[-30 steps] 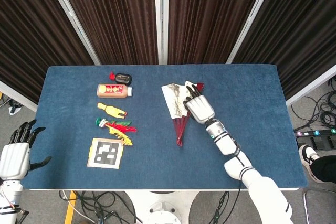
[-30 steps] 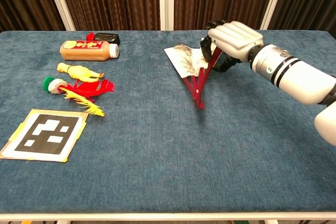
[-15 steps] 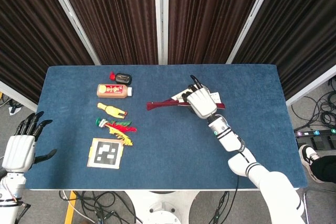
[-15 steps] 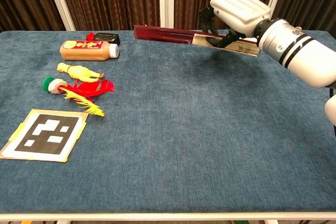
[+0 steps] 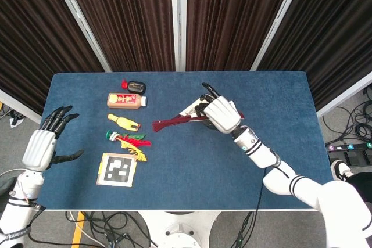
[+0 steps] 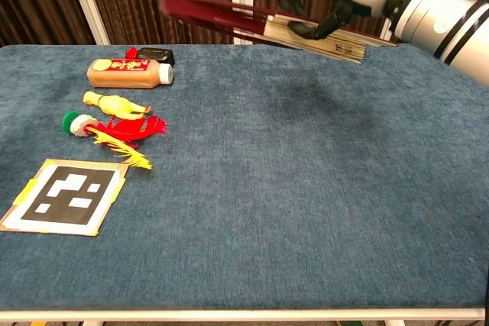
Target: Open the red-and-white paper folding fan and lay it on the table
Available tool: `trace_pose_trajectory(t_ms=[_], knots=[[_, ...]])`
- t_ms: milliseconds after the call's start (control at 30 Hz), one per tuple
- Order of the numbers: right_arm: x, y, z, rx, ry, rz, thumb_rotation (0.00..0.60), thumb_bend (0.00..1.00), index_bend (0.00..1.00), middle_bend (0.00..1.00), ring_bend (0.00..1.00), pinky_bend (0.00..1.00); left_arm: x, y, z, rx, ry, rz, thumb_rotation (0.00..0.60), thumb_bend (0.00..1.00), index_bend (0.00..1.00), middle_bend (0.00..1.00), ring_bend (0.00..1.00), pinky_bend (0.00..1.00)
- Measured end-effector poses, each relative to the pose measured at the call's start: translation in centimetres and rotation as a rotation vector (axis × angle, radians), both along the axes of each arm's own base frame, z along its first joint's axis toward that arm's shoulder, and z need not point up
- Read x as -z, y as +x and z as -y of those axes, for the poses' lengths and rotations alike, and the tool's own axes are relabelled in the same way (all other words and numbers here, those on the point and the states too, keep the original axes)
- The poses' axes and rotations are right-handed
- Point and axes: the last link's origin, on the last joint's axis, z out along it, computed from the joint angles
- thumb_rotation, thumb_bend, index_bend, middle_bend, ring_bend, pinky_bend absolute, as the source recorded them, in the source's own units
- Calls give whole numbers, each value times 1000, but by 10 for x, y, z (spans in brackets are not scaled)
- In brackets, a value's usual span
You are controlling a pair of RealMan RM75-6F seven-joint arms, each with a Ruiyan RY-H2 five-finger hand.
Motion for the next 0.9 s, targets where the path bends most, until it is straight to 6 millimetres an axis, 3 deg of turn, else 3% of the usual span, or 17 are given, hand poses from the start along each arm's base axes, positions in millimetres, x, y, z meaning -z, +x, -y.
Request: trace_pose_trajectory(t_ms=[200,367,667,900], knots=[[-41,20,-10,-45,151,87,600,730,871,709,323,52,15,7,-22,7,-86,179,600,0,206,186,78,226],[-63,32,-18,-41,301,128,600,733,872,702,315,43,32,13,-40,-5,-189,386,600,0,206,186,78,227],[-68,50,-24,33,557,119,600,747,872,701,315,19,72,42,-72,1,-403,647,600,0,207,186,78,227],[-69,65,-22,85,702,135,600,748,872,701,311,0,93,70,-83,32,-541,757,600,0,234,187,78,226]])
